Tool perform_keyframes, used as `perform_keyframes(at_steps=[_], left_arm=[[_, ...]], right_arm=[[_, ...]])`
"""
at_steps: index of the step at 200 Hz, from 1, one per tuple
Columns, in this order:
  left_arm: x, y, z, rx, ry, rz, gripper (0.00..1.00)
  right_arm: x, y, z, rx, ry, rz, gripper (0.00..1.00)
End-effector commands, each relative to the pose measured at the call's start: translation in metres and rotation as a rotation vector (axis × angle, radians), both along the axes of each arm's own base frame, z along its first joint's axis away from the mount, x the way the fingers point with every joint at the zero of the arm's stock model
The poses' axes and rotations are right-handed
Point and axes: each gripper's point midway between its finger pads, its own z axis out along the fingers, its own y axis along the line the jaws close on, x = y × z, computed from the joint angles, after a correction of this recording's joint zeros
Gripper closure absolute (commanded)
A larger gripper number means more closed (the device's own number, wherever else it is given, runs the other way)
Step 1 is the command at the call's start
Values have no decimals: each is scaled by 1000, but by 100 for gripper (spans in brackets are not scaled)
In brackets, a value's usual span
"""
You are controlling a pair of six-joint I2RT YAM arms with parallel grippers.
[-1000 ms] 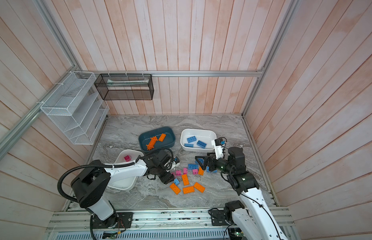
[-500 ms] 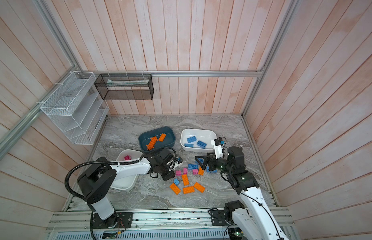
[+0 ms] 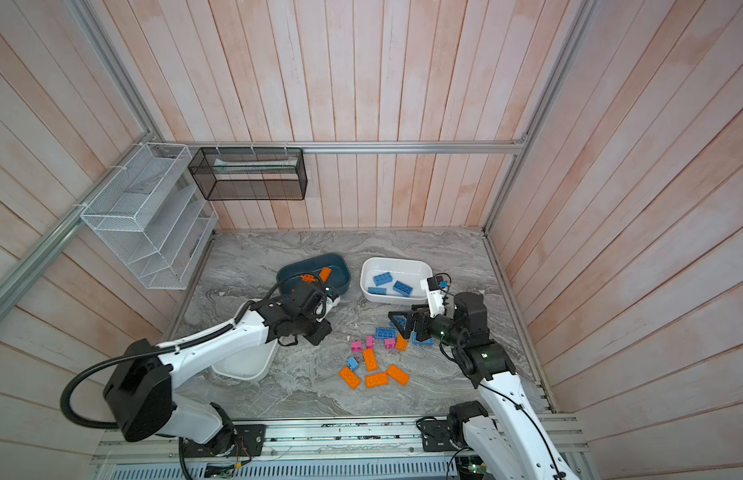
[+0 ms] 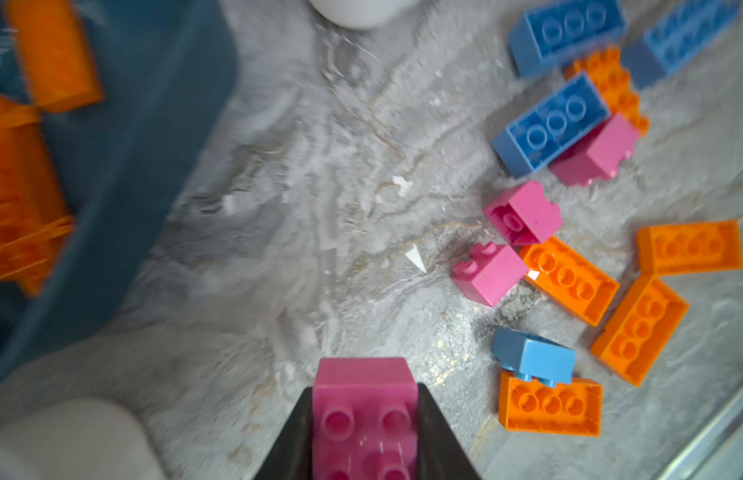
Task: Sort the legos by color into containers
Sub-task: 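Carry the pink brick with the left gripper into the small white bin and release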
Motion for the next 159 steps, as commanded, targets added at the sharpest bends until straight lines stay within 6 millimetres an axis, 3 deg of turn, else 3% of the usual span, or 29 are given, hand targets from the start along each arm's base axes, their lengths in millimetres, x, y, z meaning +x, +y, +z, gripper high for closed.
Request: perform_keyframes(at_steps=[1,16,31,70,122,159], left_arm=[[-2,54,14,-13,15,240,67],[4,84,19,-51,6,340,69],[11,114,12,-67,8,446,70],[42,158,-17,-143,11,635,68],[66,170,-65,-98,63,700,63],[67,171,-55,-96,57,707,46]], right_arm=[[-3,9,7,37,-25,46,2],[-3,11,6,34,-23,51,2],[-3,12,5,32,-22,52,2],[-3,14,3,41,-11,49,2],[-5,11,3,25,-13,30,2],[-7,8,2,9,-12,21,2]])
